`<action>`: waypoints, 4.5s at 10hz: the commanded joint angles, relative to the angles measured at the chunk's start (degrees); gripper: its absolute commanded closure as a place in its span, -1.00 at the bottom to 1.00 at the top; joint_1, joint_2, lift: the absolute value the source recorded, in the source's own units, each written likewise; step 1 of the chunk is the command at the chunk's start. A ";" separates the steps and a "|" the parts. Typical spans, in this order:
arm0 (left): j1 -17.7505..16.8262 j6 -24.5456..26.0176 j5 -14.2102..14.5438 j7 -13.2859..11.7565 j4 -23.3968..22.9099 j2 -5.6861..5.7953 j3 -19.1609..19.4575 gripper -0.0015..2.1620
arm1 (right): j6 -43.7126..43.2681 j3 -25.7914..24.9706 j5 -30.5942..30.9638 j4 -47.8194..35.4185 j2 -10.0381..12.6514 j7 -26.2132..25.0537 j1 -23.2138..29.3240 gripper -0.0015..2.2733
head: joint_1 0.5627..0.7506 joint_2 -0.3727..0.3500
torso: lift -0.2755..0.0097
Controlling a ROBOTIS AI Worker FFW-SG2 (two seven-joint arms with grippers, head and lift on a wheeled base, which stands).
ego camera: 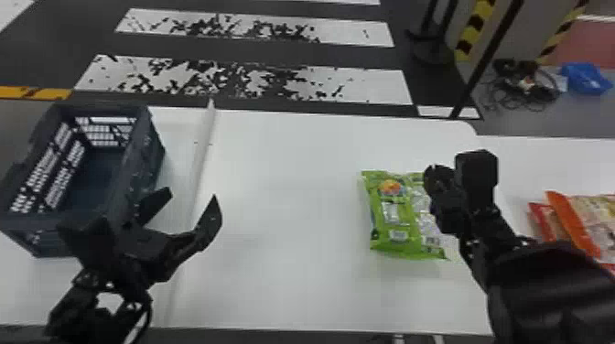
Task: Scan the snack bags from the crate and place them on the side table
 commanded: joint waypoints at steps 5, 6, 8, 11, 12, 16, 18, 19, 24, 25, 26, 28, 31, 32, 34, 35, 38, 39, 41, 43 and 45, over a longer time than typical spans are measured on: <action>-0.05 0.00 0.09 0.00 0.32 0.09 -0.07 -0.96 | 9.36 -10.13 -2.35 -3.68 -1.01 2.03 4.64 -0.89 | 0.41 -0.50 | 0.36; -0.05 0.00 0.09 -0.09 0.32 0.09 -0.07 -0.96 | 10.24 -11.36 -2.52 -3.59 -1.19 2.73 5.17 -0.90 | 0.41 -0.55 | 0.36; -0.14 0.00 0.09 -0.18 0.50 0.09 -0.16 -0.96 | 13.40 -12.77 -2.52 -2.27 -1.63 5.81 5.26 -0.90 | 0.41 -0.64 | 0.36; -0.14 0.00 0.18 -0.26 0.50 0.09 -0.25 -0.96 | 13.40 -12.86 -2.44 1.86 -2.33 7.48 4.03 -0.89 | 0.41 -0.71 | 0.36; -0.14 0.00 0.18 -0.26 0.50 0.09 -0.33 -0.96 | 13.58 -12.68 -2.52 3.18 -2.42 8.53 3.23 -0.87 | 0.41 -0.73 | 0.36; 0.21 -0.35 0.18 -0.35 0.41 0.18 -0.25 -0.96 | 17.45 -12.15 -1.73 7.22 -2.95 11.26 -0.19 0.13 | 0.41 -0.73 | 0.36; 0.21 -0.35 0.18 -0.35 0.41 0.18 -0.25 -0.96 | 17.62 -12.24 -1.82 7.40 -2.95 11.08 -0.28 0.85 | 0.41 -0.74 | 0.36; 0.21 -0.35 0.18 -0.35 0.41 0.18 -0.25 -0.96 | 17.45 -12.50 -1.82 7.13 -2.95 10.99 -0.28 0.95 | 0.41 -0.75 | 0.36; -0.05 -0.17 0.18 -0.26 0.41 0.18 -0.42 -0.96 | 24.13 -14.61 -3.05 -7.63 -2.25 10.91 6.49 0.98 | 0.41 -0.74 | 0.36; -0.23 0.00 0.18 -0.26 0.41 0.18 -0.42 -0.96 | 27.11 -14.53 -3.14 -11.06 -1.89 10.99 8.07 0.98 | 0.41 -0.73 | 0.36; -0.32 0.00 0.18 -0.26 0.41 0.18 -0.42 -0.96 | 29.75 -14.53 -3.93 -13.96 -1.54 11.08 9.47 0.98 | 0.41 -0.72 | 0.36; -0.32 0.00 0.18 -0.26 0.50 0.18 -0.33 -0.96 | 34.50 -13.65 -4.02 -18.44 -0.84 11.17 11.23 0.98 | 0.41 -0.67 | 0.36; -0.32 -0.17 0.44 -0.26 0.94 0.26 -0.16 -0.96 | 37.13 -11.45 -4.02 -22.66 -0.31 11.17 13.25 0.98 | 0.41 -0.58 | 0.36; -0.32 -0.17 0.53 -0.26 1.03 0.26 -0.07 -0.96 | 38.01 -10.66 -4.02 -23.45 -0.31 11.17 13.43 0.98 | 0.41 -0.55 | 0.36; -0.32 -0.70 0.62 -0.26 1.38 0.26 0.02 -0.96 | 39.95 -9.34 -3.93 -24.42 -0.14 11.17 13.69 0.98 | 0.41 -0.47 | 0.36; -0.32 -0.88 0.79 -0.26 1.56 0.26 0.11 -0.96 | 40.65 -8.81 -3.93 -24.42 -0.14 11.17 13.69 0.98 | 0.41 -0.44 | 0.36; -0.49 -1.05 0.88 -0.26 1.82 0.26 0.19 -0.96 | 40.65 -8.29 -3.49 -24.42 0.04 10.99 13.69 0.98 | 0.41 -0.39 | 0.36; -0.58 -1.05 0.88 -0.26 1.91 0.18 0.19 -0.96 | 40.47 -8.37 -3.32 -24.42 0.04 10.82 13.69 0.98 | 0.41 -0.38 | 0.36; -0.58 -1.23 0.88 -0.35 1.99 0.18 0.19 -0.96 | 40.30 -9.08 -2.96 -24.42 -0.05 10.29 13.43 0.98 | 0.41 -0.40 | 0.36; -0.58 -1.23 0.88 -0.35 1.91 0.18 0.19 -0.96 | 38.72 -10.66 -2.96 -22.75 -0.14 9.76 11.41 0.98 | 0.41 -0.43 | 0.36; -0.40 -1.23 0.88 -0.35 1.73 0.18 0.11 -0.96 | 35.90 -11.80 -3.05 -18.35 -0.58 9.24 8.42 0.98 | 0.41 -0.50 | 0.36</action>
